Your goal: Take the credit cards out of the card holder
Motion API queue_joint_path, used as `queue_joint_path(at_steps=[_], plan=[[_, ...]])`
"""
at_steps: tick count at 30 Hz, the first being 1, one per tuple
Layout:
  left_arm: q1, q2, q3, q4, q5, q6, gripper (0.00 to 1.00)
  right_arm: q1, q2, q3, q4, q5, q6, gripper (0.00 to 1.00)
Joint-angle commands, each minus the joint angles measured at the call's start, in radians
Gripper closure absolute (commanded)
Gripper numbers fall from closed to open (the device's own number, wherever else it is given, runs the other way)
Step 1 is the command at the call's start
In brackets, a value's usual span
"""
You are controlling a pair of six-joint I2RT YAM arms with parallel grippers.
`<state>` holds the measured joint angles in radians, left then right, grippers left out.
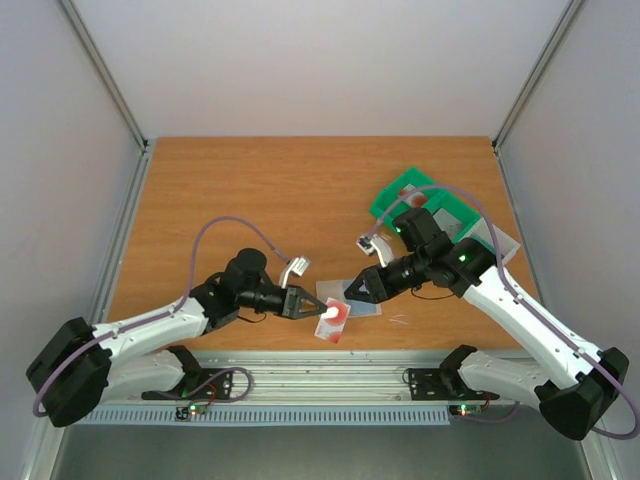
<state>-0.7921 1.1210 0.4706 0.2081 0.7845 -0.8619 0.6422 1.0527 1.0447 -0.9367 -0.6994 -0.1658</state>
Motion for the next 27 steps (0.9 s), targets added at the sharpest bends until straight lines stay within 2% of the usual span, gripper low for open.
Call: queue_joint_path(at_steps=[1, 5, 9, 12, 23, 27], plan=[[-0.023, -0.071, -0.033, -0.013, 0.083, 0.018, 1.00, -0.004, 0.042, 0.023, -0.016, -0.061, -0.025, 0.69], [-0.036, -0.111, -0.036, -0.049, 0.096, 0.032, 1.00, -0.004, 0.073, 0.005, 0.015, -0.114, -0.019, 0.67], [-0.040, -0.127, -0.046, -0.048, 0.100, 0.041, 1.00, -0.003, 0.109, -0.034, 0.076, -0.197, -0.002, 0.74], [-0.044, -0.128, -0.048, -0.020, 0.120, 0.035, 1.00, -0.003, 0.116, -0.079, 0.135, -0.275, 0.010, 0.73], [-0.047, -0.140, -0.053, 0.028, 0.145, 0.021, 1.00, 0.051, 0.169, -0.123, 0.160, -0.320, 0.010, 0.70], [-0.047, -0.150, -0.052, 0.019, 0.145, 0.027, 1.00, 0.071, 0.177, -0.122, 0.164, -0.333, 0.006, 0.78]])
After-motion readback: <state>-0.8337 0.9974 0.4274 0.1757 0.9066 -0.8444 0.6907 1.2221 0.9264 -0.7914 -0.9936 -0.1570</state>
